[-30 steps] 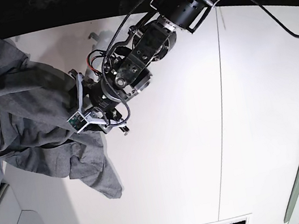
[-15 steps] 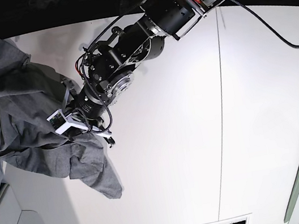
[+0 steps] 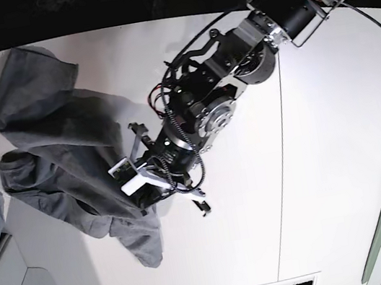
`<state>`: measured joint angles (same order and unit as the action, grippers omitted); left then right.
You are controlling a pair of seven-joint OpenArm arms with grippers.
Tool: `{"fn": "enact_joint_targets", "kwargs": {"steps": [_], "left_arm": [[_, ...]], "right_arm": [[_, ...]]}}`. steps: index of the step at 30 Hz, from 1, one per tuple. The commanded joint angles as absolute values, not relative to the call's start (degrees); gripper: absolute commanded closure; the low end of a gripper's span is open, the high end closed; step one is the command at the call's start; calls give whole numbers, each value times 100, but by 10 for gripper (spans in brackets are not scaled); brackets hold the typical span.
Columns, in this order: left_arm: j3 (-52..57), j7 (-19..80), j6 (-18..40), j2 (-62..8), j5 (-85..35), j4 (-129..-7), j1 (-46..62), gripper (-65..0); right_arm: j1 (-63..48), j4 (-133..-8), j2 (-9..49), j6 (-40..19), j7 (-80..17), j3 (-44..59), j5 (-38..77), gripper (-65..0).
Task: Layout the t-shirt on the table in an organized manner, then fold the t-shirt properly
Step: 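Pull the grasped shirt back toward the left arm with the left gripper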
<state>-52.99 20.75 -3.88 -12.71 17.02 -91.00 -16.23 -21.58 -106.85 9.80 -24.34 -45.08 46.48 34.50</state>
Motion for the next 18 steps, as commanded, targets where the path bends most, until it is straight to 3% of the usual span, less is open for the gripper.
{"fn": "enact_joint_targets", "kwargs": {"steps": [1,7,10,14,18], "left_arm": [[-5275,1955,-489,-1457,1782,-9408,-1761,0],[-5275,1975,-486,-2394,1774,-10632,-1758,0],[-5275,2143,-419,-2394,1544,-10833,-1758,0],[-5277,2283,97,-2314,1203,-10831,-1673,0],[-5277,2342,69,-2272,1205,-10831,-1538,0]], "right_arm": [[-2161,-10761,1059,-2421,-4372,4681,3573,-369],[-2156,-10761,1059,-2504,-4329,4678,3721,-369],[-2108,-10759,1057,-2532,-4217,4670,3767,-369],[-1815,-10573,1061,-2530,-4025,4565,3752,-369],[-1055,-9762,1061,-2534,-3986,4066,3721,-369]]}}
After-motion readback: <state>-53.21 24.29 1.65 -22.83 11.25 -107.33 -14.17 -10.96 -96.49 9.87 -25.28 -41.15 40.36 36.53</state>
